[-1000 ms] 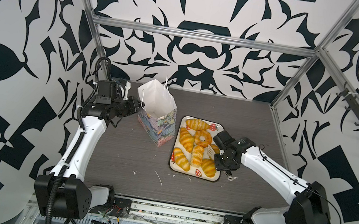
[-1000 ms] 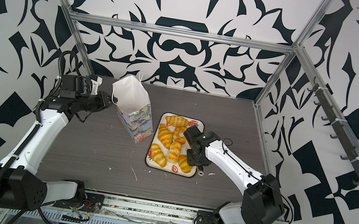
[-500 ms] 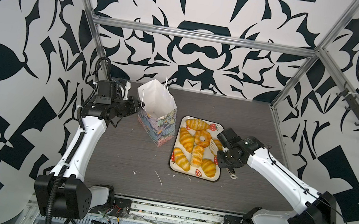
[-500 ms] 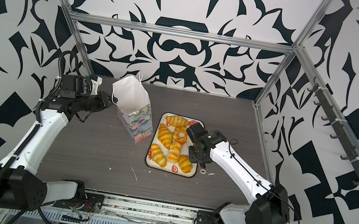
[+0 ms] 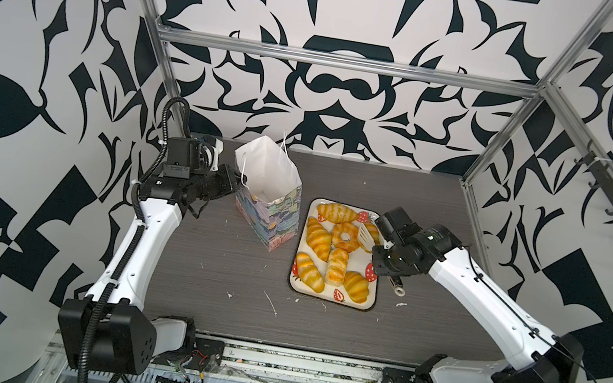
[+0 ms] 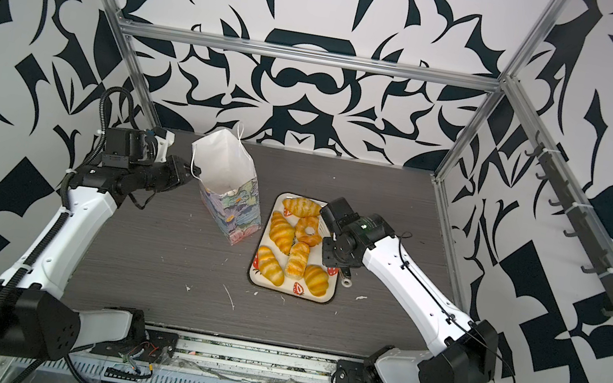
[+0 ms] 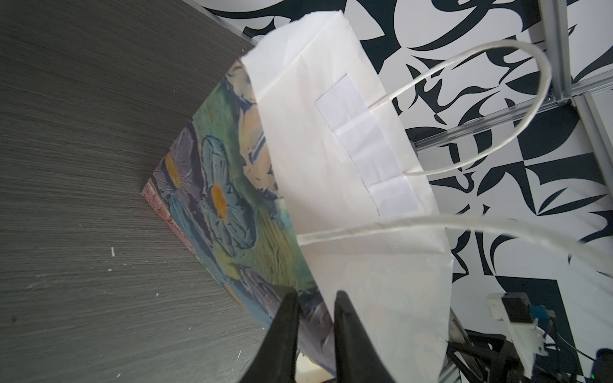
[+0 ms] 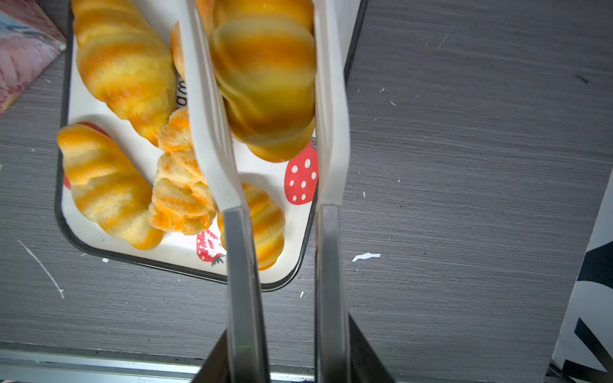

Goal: Place the fake bread into the paper bag
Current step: 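Squeeze the tongs shut on a striped bread roll and lift it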

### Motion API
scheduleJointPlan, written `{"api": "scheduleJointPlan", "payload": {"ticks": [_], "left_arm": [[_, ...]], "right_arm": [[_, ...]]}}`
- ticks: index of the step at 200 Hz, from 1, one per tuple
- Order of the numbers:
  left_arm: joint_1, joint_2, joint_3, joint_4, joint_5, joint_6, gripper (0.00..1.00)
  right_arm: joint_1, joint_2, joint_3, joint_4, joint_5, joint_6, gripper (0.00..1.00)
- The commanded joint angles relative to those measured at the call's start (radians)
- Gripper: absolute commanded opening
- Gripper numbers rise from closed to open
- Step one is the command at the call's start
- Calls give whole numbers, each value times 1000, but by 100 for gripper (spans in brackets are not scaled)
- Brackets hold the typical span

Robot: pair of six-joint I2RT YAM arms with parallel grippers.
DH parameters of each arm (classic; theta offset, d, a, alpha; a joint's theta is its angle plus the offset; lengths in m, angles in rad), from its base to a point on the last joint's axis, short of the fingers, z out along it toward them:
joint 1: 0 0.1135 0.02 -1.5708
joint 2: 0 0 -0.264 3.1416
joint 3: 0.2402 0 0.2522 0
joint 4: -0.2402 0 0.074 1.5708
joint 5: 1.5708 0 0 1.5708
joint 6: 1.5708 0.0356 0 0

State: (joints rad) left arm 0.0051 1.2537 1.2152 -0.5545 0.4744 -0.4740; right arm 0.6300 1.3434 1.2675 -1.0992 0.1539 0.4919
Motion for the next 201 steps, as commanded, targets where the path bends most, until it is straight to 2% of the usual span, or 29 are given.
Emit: {"api": "scheduleJointPlan", "payload": {"ticks": [1,179,201], "left_arm": [[-5,-4,24,-17,-2,6,23],[-5,-14,29,-28,-3,7,22],[-5,-14,29,-26,-5,6,22]], "right_arm": [[4,-20,74,-6,29,-8,41],[76,76,423,-73,29,-60,41],[102,105,480,-82,76,-69,40]]}}
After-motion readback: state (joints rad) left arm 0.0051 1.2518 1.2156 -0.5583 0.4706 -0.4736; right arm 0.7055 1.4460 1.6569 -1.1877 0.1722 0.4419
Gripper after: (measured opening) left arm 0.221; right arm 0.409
